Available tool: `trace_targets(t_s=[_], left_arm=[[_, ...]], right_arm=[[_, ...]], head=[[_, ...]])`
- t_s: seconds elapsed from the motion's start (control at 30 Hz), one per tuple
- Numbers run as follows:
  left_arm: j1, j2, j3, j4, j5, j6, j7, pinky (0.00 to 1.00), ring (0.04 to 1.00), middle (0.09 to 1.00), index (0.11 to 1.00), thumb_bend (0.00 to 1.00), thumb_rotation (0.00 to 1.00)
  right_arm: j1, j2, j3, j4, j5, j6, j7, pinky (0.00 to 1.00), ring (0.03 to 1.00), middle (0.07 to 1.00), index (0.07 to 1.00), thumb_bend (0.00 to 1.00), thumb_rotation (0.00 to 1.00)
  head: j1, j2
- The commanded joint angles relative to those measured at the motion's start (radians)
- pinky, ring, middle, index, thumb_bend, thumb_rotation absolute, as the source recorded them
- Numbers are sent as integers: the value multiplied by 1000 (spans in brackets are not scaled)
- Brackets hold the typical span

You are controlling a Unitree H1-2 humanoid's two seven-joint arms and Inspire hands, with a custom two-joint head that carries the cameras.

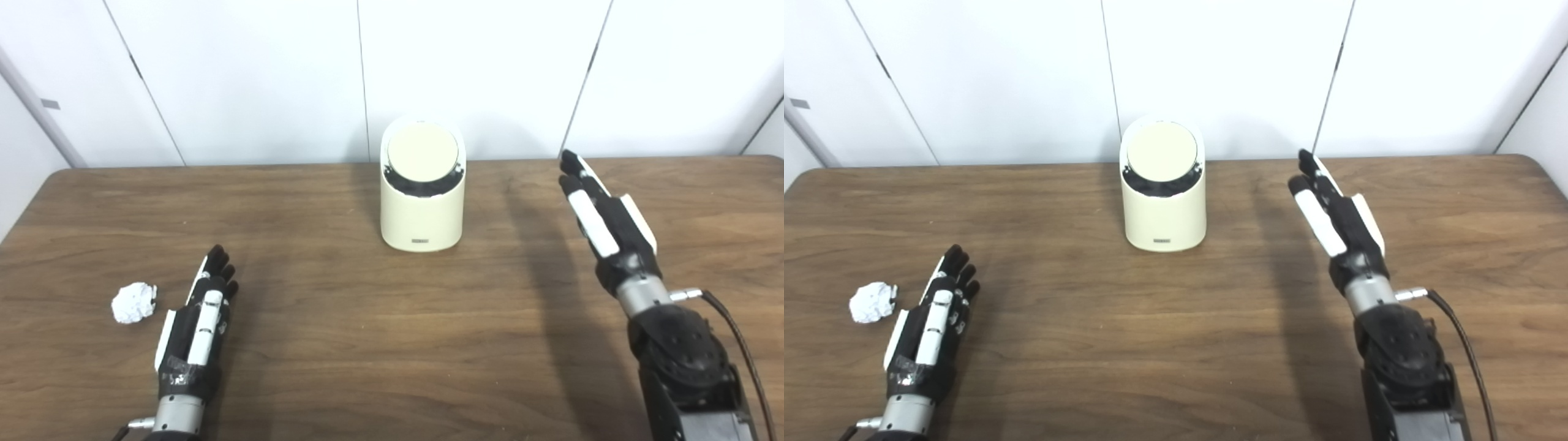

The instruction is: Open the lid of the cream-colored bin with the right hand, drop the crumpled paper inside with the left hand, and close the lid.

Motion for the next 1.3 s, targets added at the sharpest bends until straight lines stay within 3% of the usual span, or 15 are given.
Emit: trace_targets(t_s=[0.0, 0.13, 0.3, 0.47, 0.77, 1.07, 1.27], left_arm=[[7, -10, -6, -13, 3, -25, 6, 1000, 1000, 1000, 1000, 436, 742], [6, -13, -7, -9, 3, -27, 5, 1000, 1000, 1000, 1000, 437, 733], [2, -16, -7, 4, -8, -33, 0, 1000, 1000, 1000, 1000, 433, 694], [5, -18, -6, 8, -5, -40, 0, 1000, 1000, 1000, 1000, 406, 692], [9, -25, -7, 8, 0, -45, 3, 1000, 1000, 1000, 1000, 358, 762], [12, -27, -11, 16, 4, -59, -1, 1000, 1000, 1000, 1000, 295, 913], [11, -28, -15, 29, 29, -74, 7, 1000, 1000, 1000, 1000, 301, 939]], right_arm=[[-51, -10, 5, -31, -8, -7, 12, 1000, 965, 975, 962, 650, 858], [-88, -30, 38, -32, -66, 20, 26, 962, 952, 970, 963, 657, 891], [-132, -60, 93, -27, -186, 62, 29, 913, 957, 963, 952, 694, 863], [-174, -56, 104, -14, -250, 67, 53, 809, 902, 947, 943, 702, 788], [-255, -32, 97, 33, -313, 67, 109, 887, 940, 967, 960, 707, 766], [-331, -35, 118, 97, -337, 59, 123, 858, 931, 960, 976, 723, 581], [-370, -36, 130, 132, -356, 65, 144, 861, 951, 975, 979, 793, 515]], head=[[-1, -1], [0, -5], [2, -15], [-1, -23], [3, -41], [4, -58], [3, -67]])
